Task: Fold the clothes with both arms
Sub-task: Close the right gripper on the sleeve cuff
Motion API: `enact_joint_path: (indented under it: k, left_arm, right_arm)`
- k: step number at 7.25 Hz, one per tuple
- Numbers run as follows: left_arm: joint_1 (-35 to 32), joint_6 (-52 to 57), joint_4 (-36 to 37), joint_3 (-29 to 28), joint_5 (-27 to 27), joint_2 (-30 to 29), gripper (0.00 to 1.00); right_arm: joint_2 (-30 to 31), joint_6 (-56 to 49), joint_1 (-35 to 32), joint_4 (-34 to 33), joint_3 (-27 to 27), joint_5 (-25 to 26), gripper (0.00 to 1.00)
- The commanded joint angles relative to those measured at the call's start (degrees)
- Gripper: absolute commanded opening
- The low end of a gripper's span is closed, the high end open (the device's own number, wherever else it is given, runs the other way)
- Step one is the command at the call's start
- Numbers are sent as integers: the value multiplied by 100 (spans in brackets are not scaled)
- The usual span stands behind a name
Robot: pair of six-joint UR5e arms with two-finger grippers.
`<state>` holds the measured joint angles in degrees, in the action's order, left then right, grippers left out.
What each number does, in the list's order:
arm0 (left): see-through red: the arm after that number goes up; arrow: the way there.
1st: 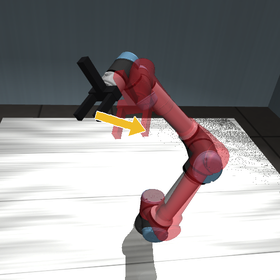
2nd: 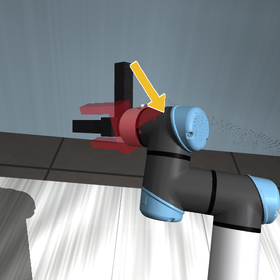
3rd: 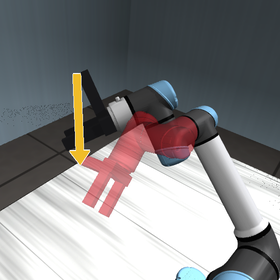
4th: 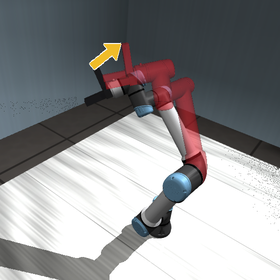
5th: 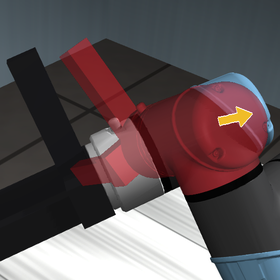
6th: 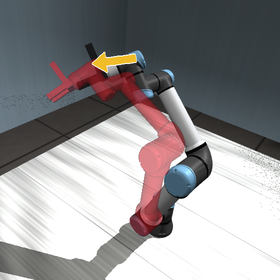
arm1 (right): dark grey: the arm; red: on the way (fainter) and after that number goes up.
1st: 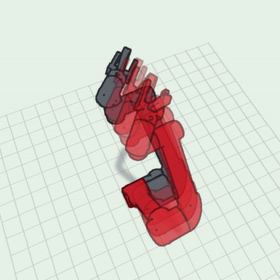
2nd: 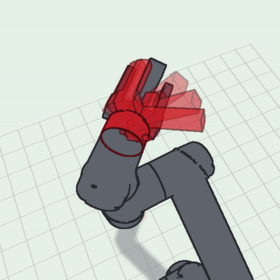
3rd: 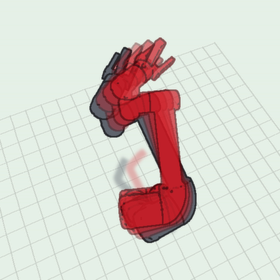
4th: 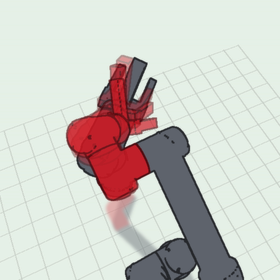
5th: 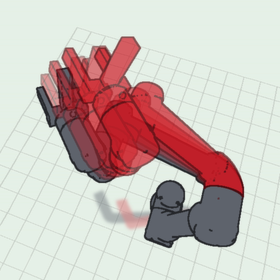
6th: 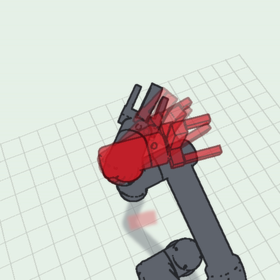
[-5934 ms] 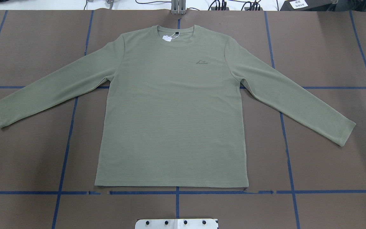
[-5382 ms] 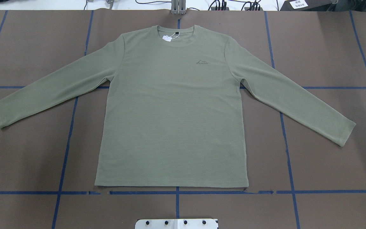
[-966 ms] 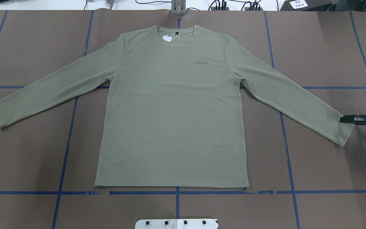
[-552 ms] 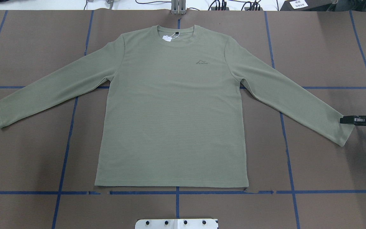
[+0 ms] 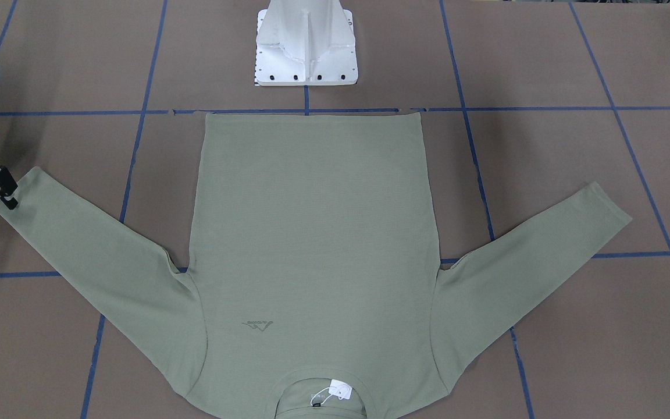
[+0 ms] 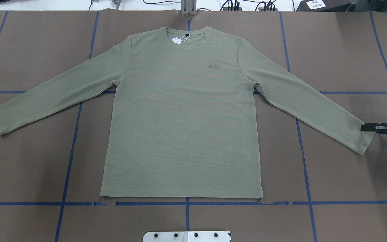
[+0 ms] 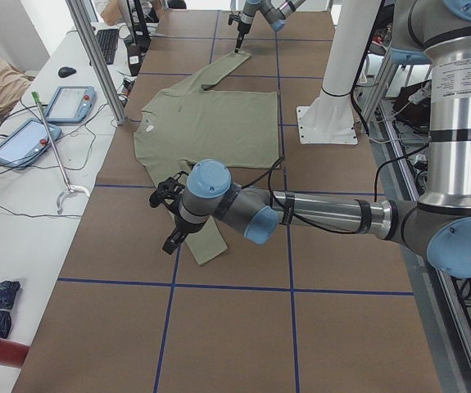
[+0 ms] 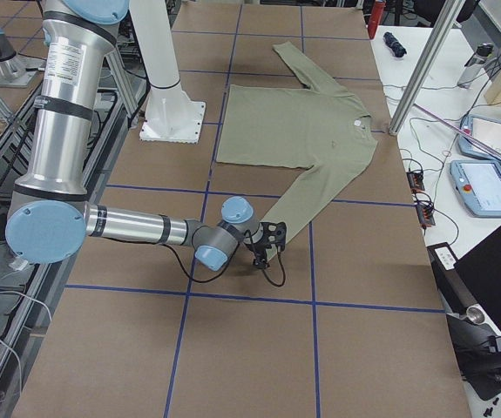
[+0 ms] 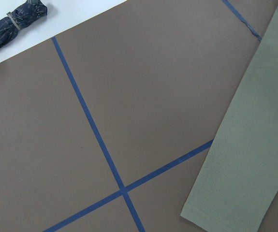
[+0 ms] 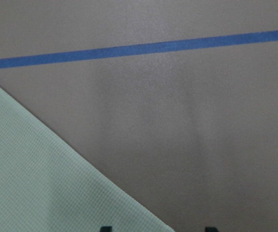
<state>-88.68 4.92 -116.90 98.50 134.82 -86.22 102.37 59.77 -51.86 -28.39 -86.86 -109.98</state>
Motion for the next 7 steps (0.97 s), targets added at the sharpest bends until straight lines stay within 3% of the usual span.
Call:
enact_joint_path:
  k: [1,3,5,7]
  left_arm:
    - [0,0,0,3,0,0,100]
    - [-18,0,0,3,0,0,100]
    - [-53,0,0,-6,0,0,100]
    - [-53,0,0,-6,0,0,100]
  right_arm:
    - [11,0,0,0,2,3,70]
    - [11,0,26,35,-6,29,70]
    - [20,18,44,44,-7,29,55]
    - [20,18,61,44,-6,29,49]
